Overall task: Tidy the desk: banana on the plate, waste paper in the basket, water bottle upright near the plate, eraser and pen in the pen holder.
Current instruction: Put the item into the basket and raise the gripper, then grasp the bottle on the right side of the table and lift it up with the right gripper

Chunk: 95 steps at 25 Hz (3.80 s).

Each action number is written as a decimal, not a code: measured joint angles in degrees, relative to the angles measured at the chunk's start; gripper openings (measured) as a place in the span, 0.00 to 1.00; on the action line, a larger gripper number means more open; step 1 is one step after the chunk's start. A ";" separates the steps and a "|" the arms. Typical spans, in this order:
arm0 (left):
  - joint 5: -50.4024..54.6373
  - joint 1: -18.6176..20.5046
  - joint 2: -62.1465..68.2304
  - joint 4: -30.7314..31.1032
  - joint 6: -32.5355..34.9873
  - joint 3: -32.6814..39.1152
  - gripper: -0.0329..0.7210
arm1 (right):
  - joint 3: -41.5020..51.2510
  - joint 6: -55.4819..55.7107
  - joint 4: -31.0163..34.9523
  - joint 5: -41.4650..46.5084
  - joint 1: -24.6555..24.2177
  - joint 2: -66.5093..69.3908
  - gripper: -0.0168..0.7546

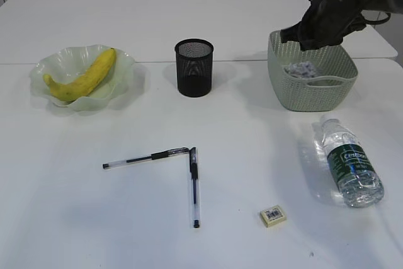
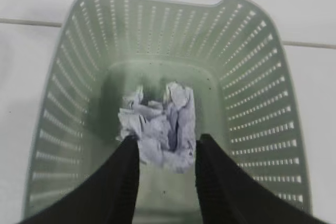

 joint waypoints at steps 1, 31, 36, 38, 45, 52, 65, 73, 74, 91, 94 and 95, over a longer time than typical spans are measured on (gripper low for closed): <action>0.00 0.00 0.00 0.00 0.00 0.00 0.02 | -0.16 0.00 0.00 0.90 0.00 0.00 0.38; 4.45 0.00 0.35 2.66 0.00 0.00 0.02 | -24.14 -6.01 21.70 36.26 -0.04 -4.45 0.39; 4.79 0.00 0.35 2.66 0.00 0.00 0.02 | -24.14 -6.45 22.26 36.39 -0.04 -7.65 0.39; 4.79 0.00 0.35 2.66 0.00 0.00 0.02 | -24.14 -6.57 22.26 36.39 -0.04 -8.94 0.39; 4.79 0.00 0.35 2.66 0.00 0.00 0.02 | -17.32 -9.59 22.08 36.48 -0.04 -14.11 0.39; 4.79 0.00 0.35 2.66 0.00 0.00 0.02 | -5.31 -10.19 20.58 36.48 -0.04 -19.90 0.39; 5.31 0.00 0.35 1.82 0.00 0.00 0.02 | 7.51 -11.15 22.26 36.24 -0.04 -23.37 0.39; 8.51 0.00 0.35 -0.50 0.00 0.00 0.02 | 16.77 -11.15 23.97 35.99 -0.04 -23.37 0.61; 9.13 0.00 0.35 -0.76 0.00 0.00 0.02 | 17.61 -10.93 23.48 35.99 -0.04 -23.37 0.65; 11.30 0.00 0.35 -4.81 0.00 0.00 0.02 | 18.35 -6.85 22.10 34.78 -0.04 -14.49 0.76; 11.72 0.00 0.35 -4.81 0.00 0.00 0.02 | 18.35 -6.73 20.98 34.78 -0.04 -13.68 0.76; 11.86 0.00 0.35 -4.81 0.00 0.00 0.02 | 18.35 -6.63 20.57 34.78 -0.04 -13.44 0.76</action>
